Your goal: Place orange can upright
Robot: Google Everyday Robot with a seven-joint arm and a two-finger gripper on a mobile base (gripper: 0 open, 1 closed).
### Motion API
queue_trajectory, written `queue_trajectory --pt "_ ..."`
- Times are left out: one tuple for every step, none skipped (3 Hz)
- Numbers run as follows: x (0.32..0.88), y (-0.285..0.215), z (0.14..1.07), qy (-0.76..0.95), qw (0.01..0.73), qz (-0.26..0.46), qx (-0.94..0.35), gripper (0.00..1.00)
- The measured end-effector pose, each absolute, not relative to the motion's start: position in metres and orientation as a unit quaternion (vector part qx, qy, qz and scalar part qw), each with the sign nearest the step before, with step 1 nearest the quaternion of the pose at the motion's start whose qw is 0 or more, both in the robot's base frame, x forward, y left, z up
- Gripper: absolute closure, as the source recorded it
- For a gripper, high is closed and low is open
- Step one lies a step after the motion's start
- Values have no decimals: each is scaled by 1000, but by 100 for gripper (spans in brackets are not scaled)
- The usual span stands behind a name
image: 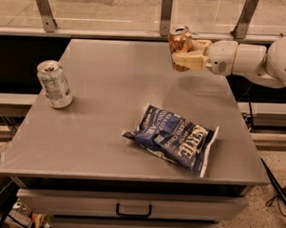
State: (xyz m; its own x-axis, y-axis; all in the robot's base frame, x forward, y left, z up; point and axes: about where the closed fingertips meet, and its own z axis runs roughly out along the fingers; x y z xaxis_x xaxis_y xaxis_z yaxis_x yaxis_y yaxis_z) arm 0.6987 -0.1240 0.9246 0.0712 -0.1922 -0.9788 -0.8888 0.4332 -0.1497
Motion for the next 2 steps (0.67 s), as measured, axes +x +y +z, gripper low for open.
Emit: queue_trajectory --pt "704 -125 915 615 584 304 -434 100" --pt "711 -127 902 621 583 312 -422 100"
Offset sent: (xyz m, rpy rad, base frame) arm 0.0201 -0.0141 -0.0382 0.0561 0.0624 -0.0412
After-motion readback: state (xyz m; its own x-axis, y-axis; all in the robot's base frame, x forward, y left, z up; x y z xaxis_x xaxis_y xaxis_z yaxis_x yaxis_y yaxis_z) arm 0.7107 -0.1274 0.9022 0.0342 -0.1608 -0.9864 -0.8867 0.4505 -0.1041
